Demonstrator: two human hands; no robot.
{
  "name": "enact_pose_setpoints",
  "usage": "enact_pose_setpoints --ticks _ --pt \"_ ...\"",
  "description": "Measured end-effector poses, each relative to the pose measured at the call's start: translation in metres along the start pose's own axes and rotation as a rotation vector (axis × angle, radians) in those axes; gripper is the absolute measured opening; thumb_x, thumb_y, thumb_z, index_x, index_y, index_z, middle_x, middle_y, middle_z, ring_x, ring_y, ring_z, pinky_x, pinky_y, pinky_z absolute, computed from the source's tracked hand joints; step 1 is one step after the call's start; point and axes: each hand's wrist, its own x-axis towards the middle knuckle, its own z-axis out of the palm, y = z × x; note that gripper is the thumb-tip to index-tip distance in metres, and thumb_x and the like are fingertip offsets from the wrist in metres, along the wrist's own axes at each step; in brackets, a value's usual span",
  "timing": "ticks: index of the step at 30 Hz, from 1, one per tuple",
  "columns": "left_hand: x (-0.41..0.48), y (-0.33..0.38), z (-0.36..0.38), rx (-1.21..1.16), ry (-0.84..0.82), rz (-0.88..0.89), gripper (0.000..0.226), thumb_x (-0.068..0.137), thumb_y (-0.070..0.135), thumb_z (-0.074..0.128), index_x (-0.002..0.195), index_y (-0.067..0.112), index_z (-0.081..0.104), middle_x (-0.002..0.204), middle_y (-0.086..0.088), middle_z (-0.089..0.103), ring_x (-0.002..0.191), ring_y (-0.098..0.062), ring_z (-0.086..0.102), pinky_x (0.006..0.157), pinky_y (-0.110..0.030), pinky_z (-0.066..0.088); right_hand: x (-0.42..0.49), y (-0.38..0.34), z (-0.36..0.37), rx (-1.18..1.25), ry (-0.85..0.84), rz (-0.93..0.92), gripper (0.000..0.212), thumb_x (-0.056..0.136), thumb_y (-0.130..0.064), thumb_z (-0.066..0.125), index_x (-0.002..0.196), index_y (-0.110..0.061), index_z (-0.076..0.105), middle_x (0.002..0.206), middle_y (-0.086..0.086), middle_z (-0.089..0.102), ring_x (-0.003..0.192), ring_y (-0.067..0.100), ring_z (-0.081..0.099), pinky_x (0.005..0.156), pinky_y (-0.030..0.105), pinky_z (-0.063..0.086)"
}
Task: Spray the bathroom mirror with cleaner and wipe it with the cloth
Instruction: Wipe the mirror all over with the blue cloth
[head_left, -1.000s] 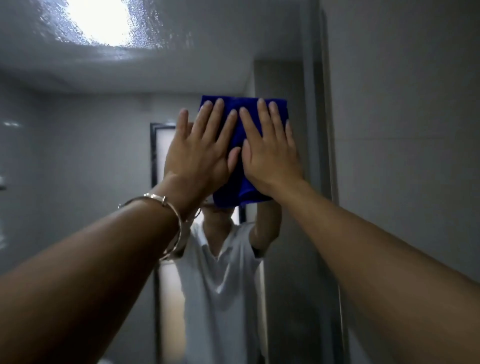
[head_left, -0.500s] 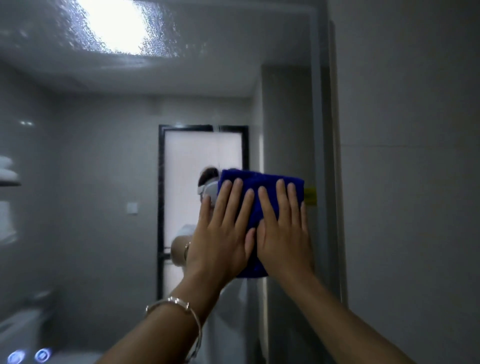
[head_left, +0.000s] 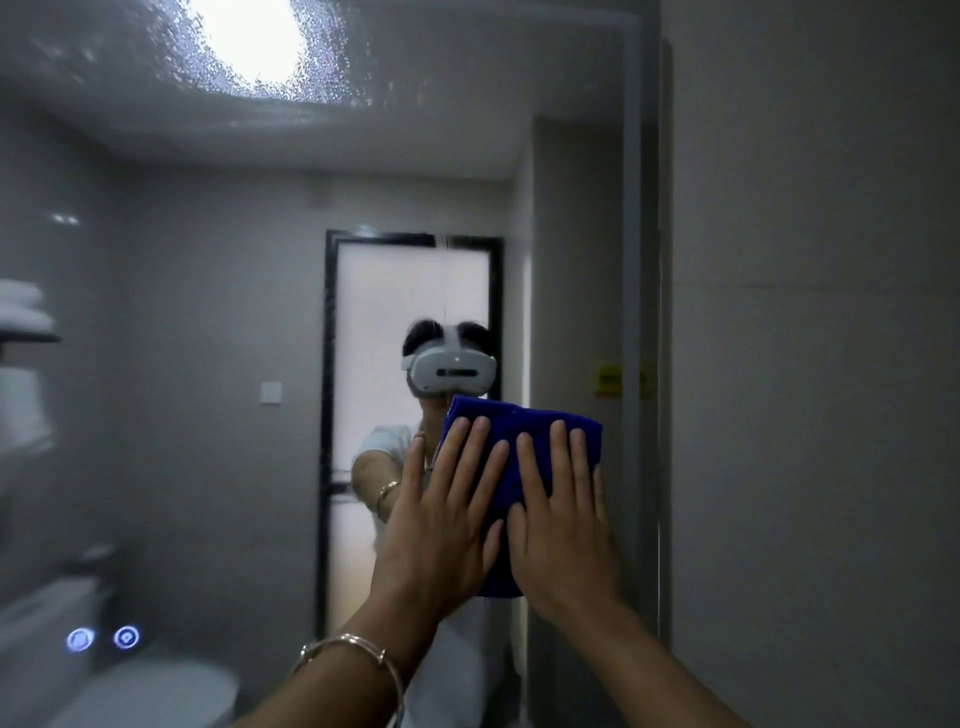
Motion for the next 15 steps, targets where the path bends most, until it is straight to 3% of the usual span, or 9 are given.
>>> enact_pose_setpoints --ticks 2,5,8,10,13,15 --pt "0.001 0.001 0.001 -0.002 -0.006 -0.008 0.065 0.091 0.042 0.023 0.145 0.006 0.015 0.153 -0.021 0.015 0.144 -0.033 0.005 0.109 -0.058 0.019 0.0 -0.004 0.0 -0.01 0.002 0.007 0.063 0.087 -0.033 0.031 0.147 -0.014 0.02 0.15 0.02 0.029 0.14 0.031 0.018 0.115 0.053 0.017" --pt "0.002 -0.002 0.003 0.023 -0.024 0.009 0.064 0.093 0.042 0.025 0.146 0.006 0.018 0.153 -0.021 0.016 0.144 -0.034 0.005 0.108 -0.057 0.02 -0.005 -0.012 0.006 0.007 0.004 0.047 0.065 0.09 -0.036 0.028 0.151 -0.015 0.017 0.149 0.022 0.032 0.139 0.036 0.017 0.111 0.047 0.004" --pt "0.003 -0.008 0.009 0.037 -0.02 0.078 0.059 0.095 0.04 0.023 0.144 0.007 0.026 0.151 -0.02 0.022 0.142 -0.035 0.01 0.107 -0.056 0.02 -0.011 -0.017 0.016 0.05 0.012 0.089 0.057 0.099 -0.041 0.003 0.152 -0.02 0.001 0.159 0.014 0.008 0.143 0.03 0.006 0.112 0.045 0.002" --pt "0.006 -0.013 0.009 0.047 -0.025 0.137 0.058 0.094 0.039 0.025 0.143 0.007 0.03 0.15 -0.02 0.025 0.141 -0.036 0.013 0.107 -0.054 0.02 -0.009 -0.02 0.02 0.075 -0.003 0.122 0.06 0.098 -0.044 -0.002 0.152 -0.021 0.001 0.159 0.01 -0.002 0.142 0.029 0.006 0.112 0.045 0.003" --pt "0.031 -0.029 -0.001 0.085 -0.019 0.241 0.059 0.097 0.04 0.015 0.144 0.007 0.026 0.15 -0.019 0.024 0.141 -0.035 0.016 0.109 -0.052 0.02 0.015 -0.025 0.019 0.143 0.022 0.141 0.059 0.098 -0.043 0.003 0.152 -0.019 0.001 0.158 0.013 0.004 0.143 0.032 0.008 0.111 0.048 0.006" --pt "0.07 -0.045 -0.015 0.147 0.022 0.254 0.06 0.096 0.04 0.015 0.144 0.006 0.024 0.15 -0.019 0.023 0.141 -0.034 0.019 0.111 -0.054 0.022 0.053 -0.021 0.007 0.204 0.085 0.15 0.062 0.096 -0.04 0.018 0.152 -0.018 0.004 0.158 0.015 0.009 0.144 0.033 0.006 0.113 0.047 0.003"
